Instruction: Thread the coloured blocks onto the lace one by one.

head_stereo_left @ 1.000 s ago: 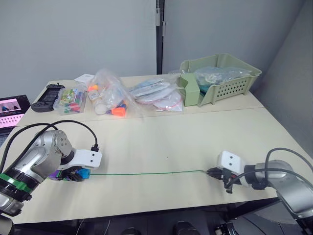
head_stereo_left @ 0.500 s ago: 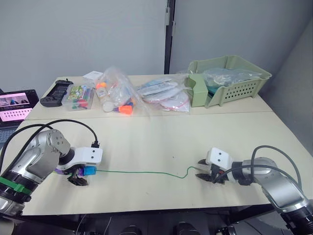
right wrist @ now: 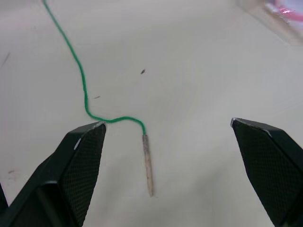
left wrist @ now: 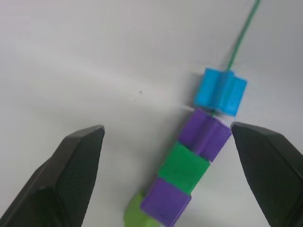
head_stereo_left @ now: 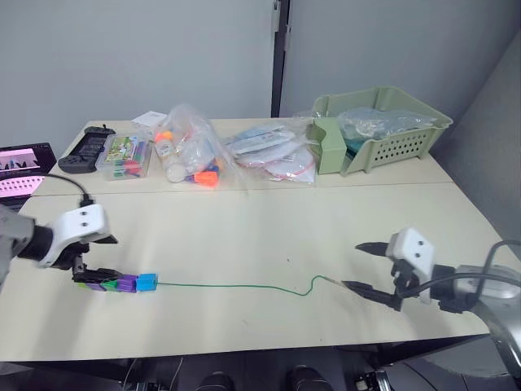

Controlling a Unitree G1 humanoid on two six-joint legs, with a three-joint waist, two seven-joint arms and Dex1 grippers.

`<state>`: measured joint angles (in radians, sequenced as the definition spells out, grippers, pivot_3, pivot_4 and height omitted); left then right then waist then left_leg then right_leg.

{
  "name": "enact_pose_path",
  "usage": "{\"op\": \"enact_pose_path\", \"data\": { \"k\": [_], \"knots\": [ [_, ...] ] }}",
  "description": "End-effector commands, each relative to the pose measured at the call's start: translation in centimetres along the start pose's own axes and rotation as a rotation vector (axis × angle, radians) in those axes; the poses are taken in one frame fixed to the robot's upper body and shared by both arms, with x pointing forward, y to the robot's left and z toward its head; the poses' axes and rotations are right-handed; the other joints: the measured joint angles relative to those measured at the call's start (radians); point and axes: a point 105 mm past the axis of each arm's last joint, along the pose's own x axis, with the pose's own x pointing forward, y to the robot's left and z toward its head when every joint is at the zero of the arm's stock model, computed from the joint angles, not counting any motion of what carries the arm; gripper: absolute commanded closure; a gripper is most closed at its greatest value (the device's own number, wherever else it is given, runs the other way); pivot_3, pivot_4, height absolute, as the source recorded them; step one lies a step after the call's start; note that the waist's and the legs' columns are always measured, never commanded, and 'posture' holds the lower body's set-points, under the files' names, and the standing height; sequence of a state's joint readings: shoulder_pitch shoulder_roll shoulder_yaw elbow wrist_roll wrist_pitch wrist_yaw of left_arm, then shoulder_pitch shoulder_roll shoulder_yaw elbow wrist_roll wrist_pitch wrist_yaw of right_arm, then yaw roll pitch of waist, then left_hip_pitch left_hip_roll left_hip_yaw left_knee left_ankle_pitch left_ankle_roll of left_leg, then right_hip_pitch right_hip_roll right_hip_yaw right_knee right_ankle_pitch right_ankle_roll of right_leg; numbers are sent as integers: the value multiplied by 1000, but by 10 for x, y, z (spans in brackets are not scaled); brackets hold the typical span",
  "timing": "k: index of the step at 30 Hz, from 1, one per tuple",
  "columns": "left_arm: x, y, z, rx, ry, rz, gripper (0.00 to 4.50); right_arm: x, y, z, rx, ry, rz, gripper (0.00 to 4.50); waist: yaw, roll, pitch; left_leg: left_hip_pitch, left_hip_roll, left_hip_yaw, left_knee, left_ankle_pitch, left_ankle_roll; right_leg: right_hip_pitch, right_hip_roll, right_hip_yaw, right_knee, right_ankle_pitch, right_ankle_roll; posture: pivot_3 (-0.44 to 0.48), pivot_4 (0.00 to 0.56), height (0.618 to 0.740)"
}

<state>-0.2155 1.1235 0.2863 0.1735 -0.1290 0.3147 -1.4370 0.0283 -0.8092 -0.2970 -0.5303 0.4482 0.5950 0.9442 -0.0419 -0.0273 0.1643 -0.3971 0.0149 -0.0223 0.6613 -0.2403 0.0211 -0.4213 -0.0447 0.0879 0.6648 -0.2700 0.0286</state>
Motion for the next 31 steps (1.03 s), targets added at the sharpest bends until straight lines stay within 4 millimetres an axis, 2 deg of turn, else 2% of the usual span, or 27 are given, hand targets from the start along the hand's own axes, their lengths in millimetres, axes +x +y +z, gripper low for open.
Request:
{"op": "enact_pose_path", "data": {
  "k": [1,3,6,9,13,15,17,22,31],
  "knots": [
    [-23,3,-9,-84,-218,194,0,-23,-7,5,105,-87,-132,54,0,0,0,-1,0,0,0,0,0,0,0,0,-1,0,0,0,150,740],
    [-27,-1,-21,-201,-292,241,0,-32,-10,-1,156,-105,-191,54,5,-4,0,-1,0,-1,0,0,-1,0,-2,-1,-1,0,0,0,150,740],
    [-29,-20,-40,-334,-358,230,0,-41,-11,-17,213,-89,-264,54,7,-5,0,0,0,-2,0,1,-3,1,-2,-3,-2,3,0,0,150,740],
    [-37,-28,-58,-472,-412,284,0,-52,-10,-38,282,-93,-336,54,9,-5,0,3,0,0,0,2,-4,4,-8,-4,-2,3,0,0,150,740],
    [-43,-37,-78,-539,-368,287,0,-60,-6,-56,290,-71,-373,54,8,-5,0,5,0,0,0,2,-4,7,-10,-8,-3,3,0,0,150,740],
    [-47,-36,-99,-549,-307,326,0,-66,-6,-68,305,-50,-386,54,6,-5,1,10,0,1,0,2,-5,14,-10,-9,-5,3,0,0,150,740],
    [-48,-35,-111,-575,-280,340,0,-71,-6,-78,315,-32,-393,54,6,-5,0,14,0,0,-2,2,-5,19,-10,-12,-9,1,0,0,150,740],
    [-41,-47,-125,-565,-233,304,0,-79,-7,-88,299,13,-374,54,6,-5,0,13,-1,1,-2,2,-5,18,-13,-14,-10,1,0,0,150,740],
    [-36,-45,-120,-546,-242,298,0,-80,-6,-91,293,26,-372,54,6,-5,0,12,0,-1,-2,1,-6,18,-18,-14,-11,1,0,0,150,740]
  ]
}}
